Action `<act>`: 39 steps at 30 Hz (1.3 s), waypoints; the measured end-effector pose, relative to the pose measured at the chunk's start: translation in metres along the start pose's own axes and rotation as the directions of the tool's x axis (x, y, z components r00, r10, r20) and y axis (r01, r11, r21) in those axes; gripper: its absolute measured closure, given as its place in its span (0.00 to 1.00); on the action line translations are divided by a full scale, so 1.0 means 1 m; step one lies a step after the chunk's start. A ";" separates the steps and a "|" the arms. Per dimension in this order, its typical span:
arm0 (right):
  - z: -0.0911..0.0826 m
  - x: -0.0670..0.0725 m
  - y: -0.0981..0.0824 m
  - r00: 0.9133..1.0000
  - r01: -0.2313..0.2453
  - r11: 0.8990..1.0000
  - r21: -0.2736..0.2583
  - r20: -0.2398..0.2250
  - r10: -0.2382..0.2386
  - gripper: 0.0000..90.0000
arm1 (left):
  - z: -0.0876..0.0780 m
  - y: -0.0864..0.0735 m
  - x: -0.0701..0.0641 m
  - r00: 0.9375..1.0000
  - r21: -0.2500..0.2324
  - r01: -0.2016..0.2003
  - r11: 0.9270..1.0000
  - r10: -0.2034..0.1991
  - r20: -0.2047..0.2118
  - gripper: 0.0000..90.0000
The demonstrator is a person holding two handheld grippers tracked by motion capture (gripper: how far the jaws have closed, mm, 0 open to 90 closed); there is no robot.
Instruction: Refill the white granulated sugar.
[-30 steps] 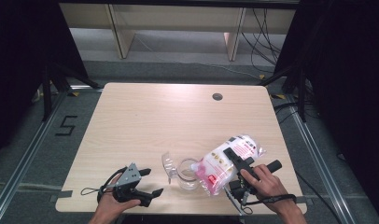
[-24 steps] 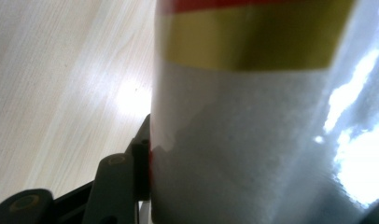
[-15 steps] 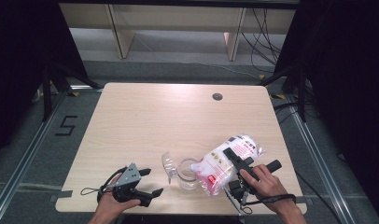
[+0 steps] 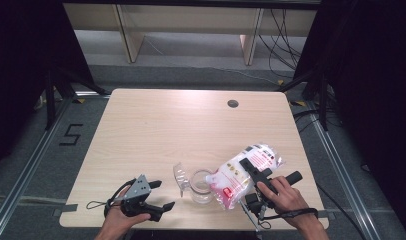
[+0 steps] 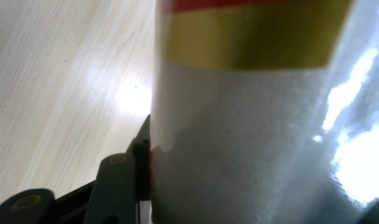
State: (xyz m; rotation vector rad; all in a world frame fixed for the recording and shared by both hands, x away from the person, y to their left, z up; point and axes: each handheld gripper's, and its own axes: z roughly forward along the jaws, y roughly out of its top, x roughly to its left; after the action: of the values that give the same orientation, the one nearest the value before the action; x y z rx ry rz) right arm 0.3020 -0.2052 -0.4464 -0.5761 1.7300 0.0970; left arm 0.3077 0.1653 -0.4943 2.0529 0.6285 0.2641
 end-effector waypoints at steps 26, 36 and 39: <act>-0.001 -0.001 0.002 0.999 0.049 0.999 0.007 0.008 -0.049 0.57 | -0.001 0.000 0.000 1.000 0.005 -0.008 1.000 0.008 0.000 0.17; -0.003 -0.003 0.006 0.995 0.093 0.995 0.023 0.024 -0.093 0.57 | 0.000 0.000 0.000 1.000 0.003 -0.004 1.000 0.004 0.000 0.17; -0.003 -0.003 0.006 0.996 0.087 0.996 0.016 0.022 -0.088 0.57 | -0.001 0.000 0.000 1.000 0.005 -0.007 1.000 0.007 0.000 0.17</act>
State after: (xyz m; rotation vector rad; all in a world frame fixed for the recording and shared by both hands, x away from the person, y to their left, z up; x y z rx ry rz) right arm 0.2972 -0.2000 -0.4447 -0.6368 1.6795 0.0290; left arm 0.3075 0.1657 -0.4937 2.0597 0.6228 0.2670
